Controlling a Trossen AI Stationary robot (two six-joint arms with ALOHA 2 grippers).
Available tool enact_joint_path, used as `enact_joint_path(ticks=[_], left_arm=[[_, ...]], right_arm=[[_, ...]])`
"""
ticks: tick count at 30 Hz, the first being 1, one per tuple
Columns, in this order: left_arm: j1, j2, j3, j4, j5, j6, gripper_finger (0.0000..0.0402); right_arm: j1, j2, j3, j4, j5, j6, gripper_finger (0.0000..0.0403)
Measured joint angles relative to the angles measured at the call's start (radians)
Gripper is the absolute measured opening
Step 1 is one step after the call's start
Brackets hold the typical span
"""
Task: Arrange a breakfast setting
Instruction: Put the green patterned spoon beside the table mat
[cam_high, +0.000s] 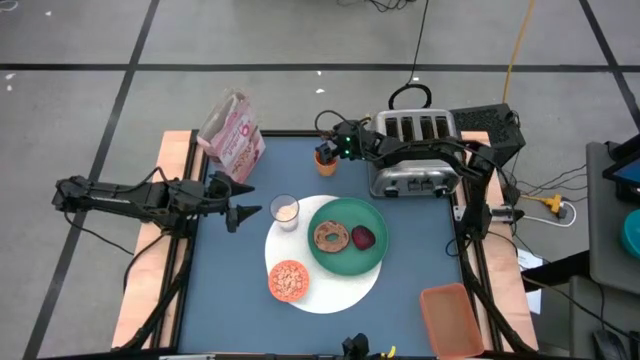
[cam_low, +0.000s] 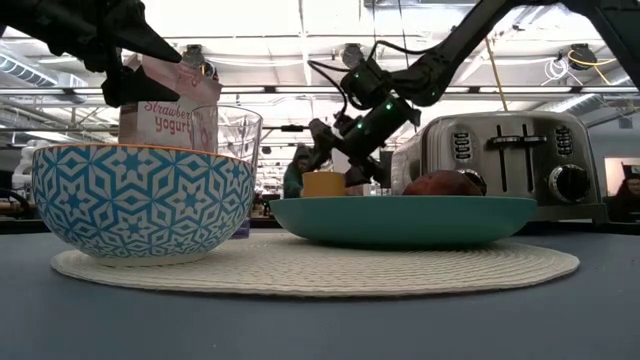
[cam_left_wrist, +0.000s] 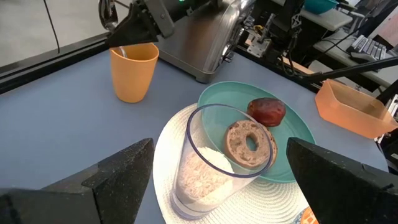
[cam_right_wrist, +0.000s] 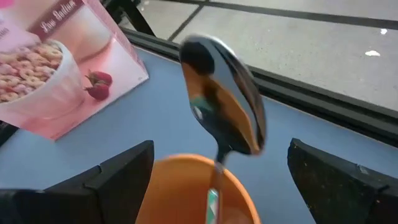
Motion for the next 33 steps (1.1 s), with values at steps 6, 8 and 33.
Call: enact_joint_path(ticks=[6,8,33], left_arm=[[0.0,0.0,0.0,0.0,0.0,0.0,0.037],[0.0,0.0,0.0,0.0,0.0,0.0,0.037],[0.0,0.0,0.0,0.0,0.0,0.0,0.037]], right_arm=[[0.0,-0.001,0.0,0.074,0.001,-0.001,0.0357],[0.0,0.0,0.0,0.079,0.001,0.004,0.0357],[-0.001,0.0,0.0,0.053,0.005,0.001,0.0217]])
